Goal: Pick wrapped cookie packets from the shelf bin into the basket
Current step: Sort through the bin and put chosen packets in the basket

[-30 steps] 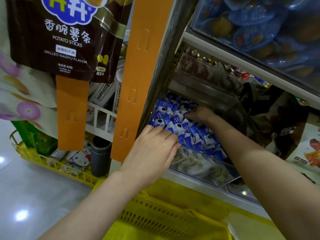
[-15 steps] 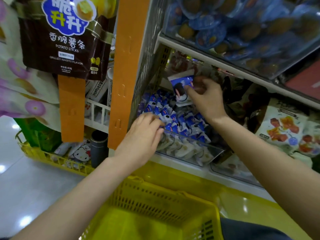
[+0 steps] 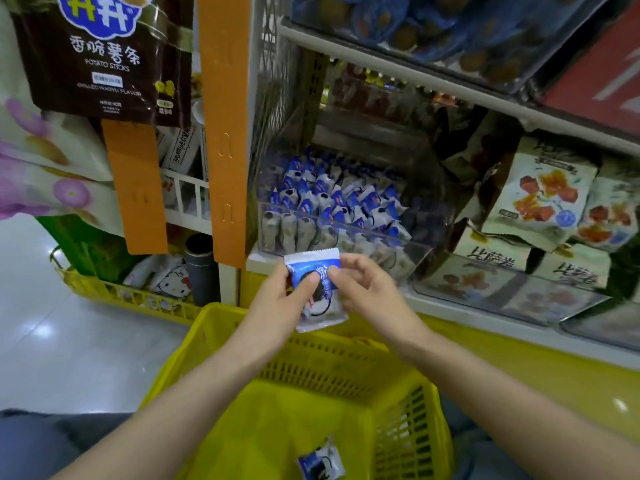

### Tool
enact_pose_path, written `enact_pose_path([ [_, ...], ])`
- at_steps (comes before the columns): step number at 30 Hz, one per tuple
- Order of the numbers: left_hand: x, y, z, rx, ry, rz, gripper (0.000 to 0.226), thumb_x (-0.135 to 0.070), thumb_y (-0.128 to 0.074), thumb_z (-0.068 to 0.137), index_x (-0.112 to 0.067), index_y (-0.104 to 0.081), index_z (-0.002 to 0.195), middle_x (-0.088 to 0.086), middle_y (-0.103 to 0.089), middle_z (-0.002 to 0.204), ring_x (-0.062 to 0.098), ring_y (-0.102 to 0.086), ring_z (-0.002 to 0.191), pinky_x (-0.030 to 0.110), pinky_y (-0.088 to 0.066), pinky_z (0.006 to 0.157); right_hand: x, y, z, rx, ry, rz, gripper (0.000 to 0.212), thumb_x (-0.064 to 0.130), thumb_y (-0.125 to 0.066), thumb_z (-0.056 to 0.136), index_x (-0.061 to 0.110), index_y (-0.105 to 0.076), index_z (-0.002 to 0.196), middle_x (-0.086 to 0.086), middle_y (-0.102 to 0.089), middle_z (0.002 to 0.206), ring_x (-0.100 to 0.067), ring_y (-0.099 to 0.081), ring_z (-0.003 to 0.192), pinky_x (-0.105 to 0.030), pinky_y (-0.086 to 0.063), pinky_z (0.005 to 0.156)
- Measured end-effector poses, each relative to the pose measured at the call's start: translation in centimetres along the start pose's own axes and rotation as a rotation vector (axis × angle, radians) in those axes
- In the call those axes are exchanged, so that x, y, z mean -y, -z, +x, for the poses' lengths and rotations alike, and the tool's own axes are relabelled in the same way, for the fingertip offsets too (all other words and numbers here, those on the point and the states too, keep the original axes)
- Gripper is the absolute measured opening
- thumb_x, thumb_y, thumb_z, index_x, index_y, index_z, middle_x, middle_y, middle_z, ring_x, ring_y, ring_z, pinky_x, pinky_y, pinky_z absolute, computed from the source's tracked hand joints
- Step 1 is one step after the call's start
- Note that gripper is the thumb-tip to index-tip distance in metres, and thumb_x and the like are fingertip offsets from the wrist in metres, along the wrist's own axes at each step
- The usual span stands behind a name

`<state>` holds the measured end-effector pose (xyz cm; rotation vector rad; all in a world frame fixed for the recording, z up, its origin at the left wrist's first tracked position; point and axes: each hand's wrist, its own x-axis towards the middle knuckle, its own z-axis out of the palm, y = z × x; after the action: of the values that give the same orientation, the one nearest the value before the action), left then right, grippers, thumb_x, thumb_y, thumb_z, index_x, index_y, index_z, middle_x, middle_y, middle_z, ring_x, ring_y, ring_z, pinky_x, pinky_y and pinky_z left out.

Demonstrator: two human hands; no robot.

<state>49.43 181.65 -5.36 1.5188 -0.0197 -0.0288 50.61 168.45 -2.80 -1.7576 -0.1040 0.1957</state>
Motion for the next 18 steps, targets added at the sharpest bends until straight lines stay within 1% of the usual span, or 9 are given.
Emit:
enact_pose_path([
  [1, 0.3, -0.1, -0.1, 0.016, 0.013, 0.017, 0.014, -0.011, -0.050, 0.093, -0.025, -0.054, 0.091, -0.001, -0.059, 0.078, 0.000, -0.054, 0.064, 0.010, -0.042, 0.056, -0.4, 0.0, -0.2, 0.017, -0.038, 0.020, 0.009, 0.016, -0.049, 0.094, 0.015, -0.055, 0.101, 0.007, -0.063, 0.081, 0.007, -0.060, 0.063, -0.009, -0.047, 0.058],
  [3, 0.6, -0.1, -0.3, 0.075, 0.043, 0.071, 0.016, -0.007, -0.051, 0.092, -0.021, -0.055, 0.099, -0.003, -0.061, 0.083, -0.002, -0.057, 0.069, 0.009, -0.044, 0.062, -1.3, 0.1, -0.5, 0.028, -0.064, 0.033, 0.012, 0.018, -0.048, 0.095, 0.015, -0.059, 0.092, 0.007, -0.063, 0.076, 0.003, -0.061, 0.064, -0.014, -0.050, 0.059],
  [5, 0.9, -0.1, -0.2, 0.108, 0.071, 0.119, 0.018, -0.006, -0.051, 0.092, -0.019, -0.054, 0.103, 0.000, -0.062, 0.093, 0.006, -0.058, 0.084, 0.013, -0.045, 0.070, -2.0, 0.3, -0.6, 0.000, -0.040, 0.010, 0.012, 0.014, -0.052, 0.093, 0.011, -0.061, 0.085, 0.004, -0.062, 0.073, 0.001, -0.059, 0.063, -0.017, -0.051, 0.060],
  [7, 0.9, -0.1, -0.2, 0.099, 0.092, 0.121, 0.017, -0.004, -0.052, 0.091, -0.015, -0.056, 0.104, 0.006, -0.063, 0.099, 0.010, -0.058, 0.085, 0.014, -0.047, 0.069, -2.3, 0.2, -0.6, -0.027, -0.009, -0.009, 0.010, 0.011, -0.056, 0.090, 0.006, -0.063, 0.087, 0.001, -0.063, 0.073, 0.001, -0.059, 0.063, -0.016, -0.051, 0.059],
  [10, 0.9, -0.2, -0.2, 0.069, 0.102, 0.083, 0.011, -0.003, -0.053, 0.090, -0.009, -0.058, 0.098, 0.014, -0.064, 0.094, 0.014, -0.058, 0.078, 0.023, -0.047, 0.069, -2.6, -0.1, -0.4, -0.056, 0.000, -0.035, 0.011, 0.009, -0.057, 0.090, 0.009, -0.061, 0.080, 0.000, -0.061, 0.069, 0.004, -0.057, 0.056, -0.014, -0.050, 0.053],
  [12, 1.0, -0.3, -0.2, 0.046, 0.101, 0.052, 0.005, -0.010, -0.054, 0.091, -0.009, -0.059, 0.091, 0.015, -0.064, 0.088, 0.017, -0.058, 0.078, 0.029, -0.046, 0.070, -2.9, -0.3, -0.4, -0.040, -0.043, -0.020, 0.014, 0.013, -0.054, 0.091, 0.013, -0.059, 0.078, -0.002, -0.061, 0.070, 0.001, -0.057, 0.056, -0.017, -0.051, 0.052],
  [15, 1.4, -0.4, -0.1, -0.022, 0.073, 0.069, 0.016, -0.017, -0.053, 0.092, -0.008, -0.059, 0.080, 0.014, -0.062, 0.076, 0.019, -0.055, 0.071, 0.034, -0.044, 0.067, -3.3, -0.5, -0.7, -0.012, -0.094, 0.011, 0.014, 0.016, -0.051, 0.093, 0.013, -0.060, 0.083, -0.004, -0.062, 0.073, -0.006, -0.060, 0.060, -0.022, -0.053, 0.053],
  [17, 1.6, -0.3, -0.1, -0.042, 0.071, 0.089, 0.021, -0.018, -0.052, 0.093, -0.005, -0.057, 0.077, 0.011, -0.057, 0.071, 0.018, -0.052, 0.068, 0.032, -0.041, 0.064, -3.3, -0.6, -1.0, -0.035, -0.024, -0.100, 0.014, 0.016, -0.053, 0.092, 0.017, -0.060, 0.080, 0.000, -0.062, 0.072, -0.009, -0.059, 0.065, -0.024, -0.053, 0.056],
  [18, 1.7, -0.3, 0.0, -0.037, 0.085, 0.081, 0.022, -0.019, -0.052, 0.093, -0.003, -0.058, 0.079, 0.011, -0.058, 0.071, 0.018, -0.053, 0.067, 0.031, -0.042, 0.063, -3.4, -0.5, -1.2, -0.067, 0.076, -0.243, 0.015, 0.018, -0.055, 0.092, 0.019, -0.059, 0.078, 0.003, -0.061, 0.071, -0.009, -0.057, 0.066, -0.025, -0.052, 0.059],
])
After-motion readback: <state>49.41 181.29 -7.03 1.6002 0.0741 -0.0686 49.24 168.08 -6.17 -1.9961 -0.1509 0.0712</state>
